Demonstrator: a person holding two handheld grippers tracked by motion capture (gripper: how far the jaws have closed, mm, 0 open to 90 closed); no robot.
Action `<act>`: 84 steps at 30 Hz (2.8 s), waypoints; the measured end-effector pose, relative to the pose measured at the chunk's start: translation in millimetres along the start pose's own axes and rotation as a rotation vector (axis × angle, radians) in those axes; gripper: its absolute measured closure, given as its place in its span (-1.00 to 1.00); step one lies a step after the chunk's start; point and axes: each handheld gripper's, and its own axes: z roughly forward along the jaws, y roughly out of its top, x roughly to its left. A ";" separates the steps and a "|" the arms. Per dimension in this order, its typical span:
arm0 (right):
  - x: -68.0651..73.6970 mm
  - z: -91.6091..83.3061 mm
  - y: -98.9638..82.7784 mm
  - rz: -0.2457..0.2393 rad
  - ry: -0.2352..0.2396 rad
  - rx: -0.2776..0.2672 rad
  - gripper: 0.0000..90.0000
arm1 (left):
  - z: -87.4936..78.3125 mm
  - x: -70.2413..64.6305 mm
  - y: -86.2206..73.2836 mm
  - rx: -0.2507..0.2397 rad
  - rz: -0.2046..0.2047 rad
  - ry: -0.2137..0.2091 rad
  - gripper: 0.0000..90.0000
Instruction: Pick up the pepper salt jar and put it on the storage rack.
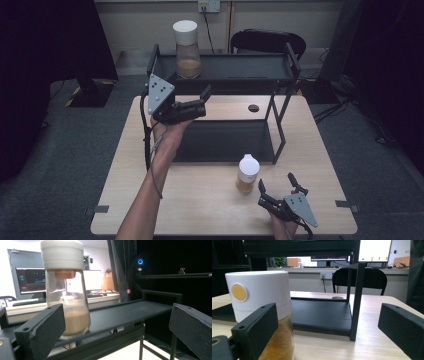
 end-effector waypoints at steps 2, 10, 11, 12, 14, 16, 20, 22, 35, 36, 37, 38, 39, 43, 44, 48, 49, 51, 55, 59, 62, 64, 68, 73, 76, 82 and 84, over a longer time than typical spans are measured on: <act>0.1 0.0 0.0 0.000 -0.001 0.000 -0.97 | -6.8 -2.2 -2.6 0.000 0.005 -0.002 -1.00; 0.2 0.0 0.0 0.000 -0.001 0.000 -0.97 | -35.1 -11.2 -23.7 -0.043 0.007 -0.019 -1.00; 0.0 0.0 0.0 0.000 0.000 0.000 -0.97 | -37.4 -11.3 -26.4 -0.036 0.000 -0.028 -1.00; -0.1 0.0 0.0 0.000 0.000 0.000 -0.97 | -39.3 -12.1 -28.9 -0.033 -0.001 -0.030 -1.00; -0.1 0.0 0.0 0.000 0.001 0.000 -0.97 | -43.4 -14.0 -34.6 -0.031 -0.007 -0.027 -1.00; 0.2 0.0 -0.1 0.001 -0.002 -0.001 -0.97 | -46.4 -14.4 -39.6 -0.029 -0.021 -0.031 -1.00; 0.4 0.0 -0.1 0.001 -0.003 -0.001 -0.97 | -51.6 -15.3 -52.8 -0.010 -0.023 -0.037 -1.00; 0.4 0.0 0.0 0.000 -0.002 0.000 -0.97 | -54.1 -18.2 -59.6 -0.004 -0.012 -0.023 -1.00; 0.2 0.0 0.0 0.000 -0.001 0.000 -0.97 | -80.4 -24.6 -95.8 0.032 -0.061 0.023 -1.00; 0.2 0.0 -0.1 -0.001 -0.001 0.000 -0.97 | -82.9 -24.7 -98.2 0.038 -0.064 0.037 -1.00; 0.1 -0.1 -0.1 0.000 0.000 0.000 -0.97 | -85.3 -24.9 -101.7 0.037 -0.071 0.050 -1.00; 0.2 -0.1 0.0 -0.001 0.000 0.000 -0.97 | -87.8 -24.0 -105.2 0.036 -0.073 0.058 -1.00; 0.3 0.0 0.0 -0.001 -0.001 0.000 -0.97 | -89.8 -24.3 -107.8 0.040 -0.074 0.072 -1.00; 0.5 0.0 0.0 -0.001 -0.002 0.000 -0.97 | -96.8 -23.8 -118.4 0.058 -0.070 0.101 -1.00; 0.6 -0.1 0.0 -0.001 -0.003 0.000 -0.97 | -98.5 -24.2 -120.0 0.066 -0.065 0.110 -1.00; 0.6 0.0 0.0 -0.001 -0.003 0.000 -0.97 | -106.7 -23.6 -132.9 0.053 -0.099 0.132 -1.00; 0.6 0.0 0.1 -0.001 -0.003 0.000 -0.97 | -108.4 -22.7 -135.5 0.059 -0.106 0.133 -1.00; 0.8 -0.1 0.0 -0.001 -0.004 0.000 -0.97 | -111.1 -25.0 -142.9 0.069 -0.099 0.156 -0.97; 0.9 -0.1 0.1 0.000 -0.005 0.000 -0.97 | -119.2 -26.1 -164.2 0.039 -0.090 0.175 -0.97; 1.1 -0.1 0.1 0.000 -0.006 0.000 -0.97 | -124.9 -23.0 -177.0 0.061 -0.121 0.180 -0.98; 1.1 -0.1 0.1 0.000 -0.006 0.000 -0.97 | -128.4 -25.8 -187.0 0.078 -0.092 0.192 -1.00; 1.2 -0.1 0.0 -0.001 -0.006 0.000 -0.97 | -131.7 -28.3 -194.9 0.093 -0.098 0.190 -1.00; 1.5 -0.1 0.1 -0.001 -0.008 0.000 -0.97 | -136.5 -37.4 -213.6 0.068 -0.061 0.211 -0.98; 1.5 -0.1 0.1 -0.001 -0.008 0.000 -0.97 | -135.9 -41.0 -221.1 0.099 -0.046 0.204 -1.00; 1.5 -0.1 0.1 -0.001 -0.008 0.000 -0.97 | -135.6 -43.5 -224.9 0.107 -0.036 0.200 -1.00; 1.5 -0.1 0.1 0.000 -0.009 0.000 -0.97 | -135.9 -46.7 -229.0 0.105 -0.014 0.205 -0.99; 1.6 -0.1 0.1 -0.001 -0.008 0.001 -0.97 | -134.9 -46.7 -228.1 0.111 -0.019 0.209 -0.99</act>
